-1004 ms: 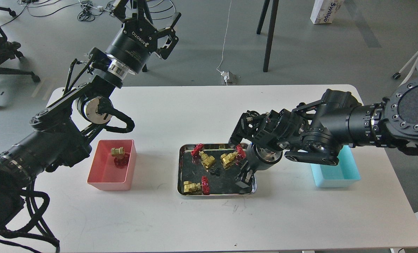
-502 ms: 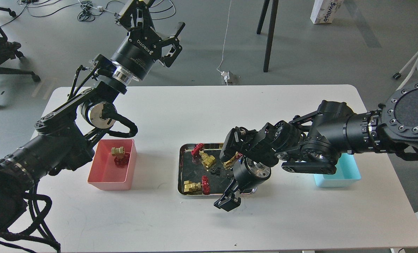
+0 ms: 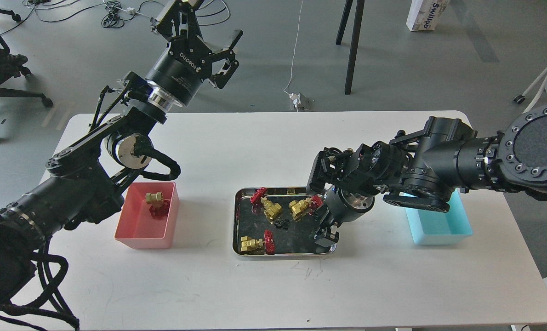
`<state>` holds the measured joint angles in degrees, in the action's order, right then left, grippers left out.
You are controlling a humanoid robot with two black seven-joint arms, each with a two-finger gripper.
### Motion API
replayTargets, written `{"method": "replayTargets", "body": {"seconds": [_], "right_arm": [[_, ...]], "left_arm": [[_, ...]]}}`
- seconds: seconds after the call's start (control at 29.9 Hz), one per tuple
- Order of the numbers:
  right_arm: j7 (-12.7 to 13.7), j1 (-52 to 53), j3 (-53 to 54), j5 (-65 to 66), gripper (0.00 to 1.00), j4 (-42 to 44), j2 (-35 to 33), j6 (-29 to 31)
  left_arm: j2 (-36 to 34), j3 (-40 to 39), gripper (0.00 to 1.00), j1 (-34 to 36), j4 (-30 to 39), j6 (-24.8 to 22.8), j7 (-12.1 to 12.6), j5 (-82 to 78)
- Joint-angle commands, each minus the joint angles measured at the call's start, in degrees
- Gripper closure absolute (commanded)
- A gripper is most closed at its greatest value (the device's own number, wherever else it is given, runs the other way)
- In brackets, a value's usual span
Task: Place valve in pink box and gear in blue box
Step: 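Lower the right gripper onto a brass gear part in the tray, then close the right gripper on the brass gear part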
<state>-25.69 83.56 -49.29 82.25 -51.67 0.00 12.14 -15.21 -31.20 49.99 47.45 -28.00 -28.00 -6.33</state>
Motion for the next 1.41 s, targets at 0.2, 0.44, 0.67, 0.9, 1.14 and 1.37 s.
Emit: {"method": "replayTargets", "body": {"seconds": [0.2, 0.44, 0.67, 0.9, 1.14, 1.37], "right_arm": [[0.0, -1.3, 0.2, -0.2, 0.31, 0.7, 0.0, 0.0], [0.0, -1.7, 0.2, -0.2, 0.32, 0.6, 0.0, 0.0], [0.0, -2.9, 1.0, -0.6, 0.33, 0.5, 0.0, -0.1], [0.1, -3.8, 1.7, -0.6, 0.33, 0.9, 0.0, -0.5], [0.2, -4.8, 3.5, -0.7, 0.33, 3.7, 0.0, -0.5], [0.2, -5.6, 3.5, -0.6, 0.33, 3.7, 0.0, -0.5]], "left_arm": [[0.0, 0.0, 0.12, -0.3, -0.9, 0.0, 0.0, 0.0], [0.0, 0.0, 0.12, -0.4, -1.0, 0.0, 0.0, 0.0], [0.7, 0.0, 0.11, -0.4, -1.0, 0.0, 0.0, 0.0], [0.8, 0.0, 0.11, -0.4, -2.0, 0.0, 0.0, 0.0], [0.8, 0.0, 0.11, -0.9, -2.0, 0.0, 0.0, 0.0], [0.8, 0.0, 0.11, -0.9, -2.1, 0.0, 0.0, 0.0]]}}
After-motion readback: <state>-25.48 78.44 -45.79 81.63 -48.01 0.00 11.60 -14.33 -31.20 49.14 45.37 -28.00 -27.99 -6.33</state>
